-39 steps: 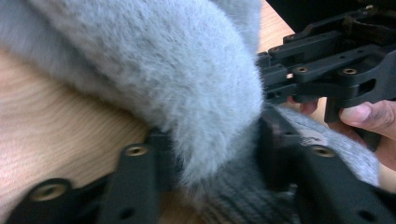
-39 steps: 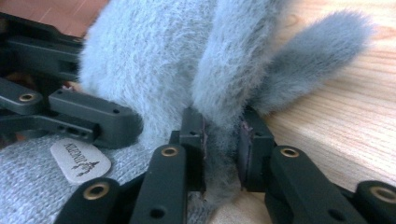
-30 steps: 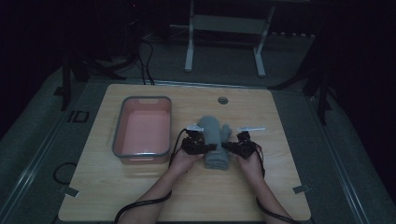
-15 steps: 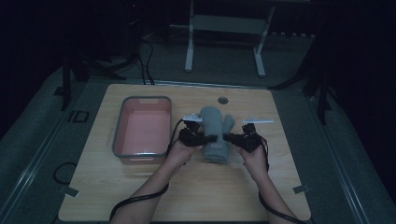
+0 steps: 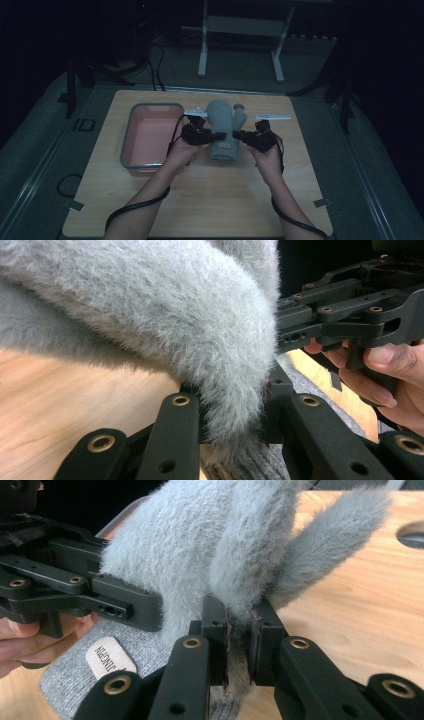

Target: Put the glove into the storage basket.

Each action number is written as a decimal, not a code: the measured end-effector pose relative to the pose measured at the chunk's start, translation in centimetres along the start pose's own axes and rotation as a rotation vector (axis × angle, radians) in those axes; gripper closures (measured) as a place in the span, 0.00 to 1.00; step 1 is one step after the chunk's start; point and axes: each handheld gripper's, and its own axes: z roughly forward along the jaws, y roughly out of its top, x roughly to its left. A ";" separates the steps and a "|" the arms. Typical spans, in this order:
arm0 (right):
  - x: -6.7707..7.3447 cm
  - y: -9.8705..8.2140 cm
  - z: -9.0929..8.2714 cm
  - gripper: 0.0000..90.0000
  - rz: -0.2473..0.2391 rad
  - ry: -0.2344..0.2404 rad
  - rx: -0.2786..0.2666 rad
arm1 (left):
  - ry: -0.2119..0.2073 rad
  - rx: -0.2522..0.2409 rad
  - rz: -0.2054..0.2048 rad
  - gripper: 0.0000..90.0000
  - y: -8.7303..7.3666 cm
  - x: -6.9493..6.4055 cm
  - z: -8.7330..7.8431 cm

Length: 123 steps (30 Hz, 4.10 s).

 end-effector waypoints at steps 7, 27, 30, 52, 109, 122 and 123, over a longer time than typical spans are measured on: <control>2.2 1.5 1.8 0.90 -0.026 0.032 0.011 | 0.021 -0.002 0.007 0.84 -0.1 1.2 -3.2; 9.6 4.2 10.0 0.90 -0.081 0.141 0.058 | 0.121 -0.012 -0.045 0.84 -2.6 5.9 -13.2; 10.6 4.4 11.2 0.90 -0.072 0.161 0.066 | 0.131 -0.011 -0.058 0.84 -3.0 6.6 -14.4; 11.5 1.9 18.8 0.90 -0.102 0.033 0.262 | 0.252 0.213 -0.175 0.83 -6.2 10.6 -12.0; 4.7 0.2 5.2 0.16 -0.244 0.019 0.134 | 0.479 -0.011 0.004 0.16 -7.0 5.2 -14.5; 3.2 -1.9 2.1 0.16 -0.284 0.024 0.119 | 0.397 -0.073 0.134 0.13 -7.0 0.7 -11.5; 3.1 -2.1 1.8 0.16 -0.286 0.022 0.121 | 0.380 -0.072 0.135 0.13 -7.1 0.4 -11.1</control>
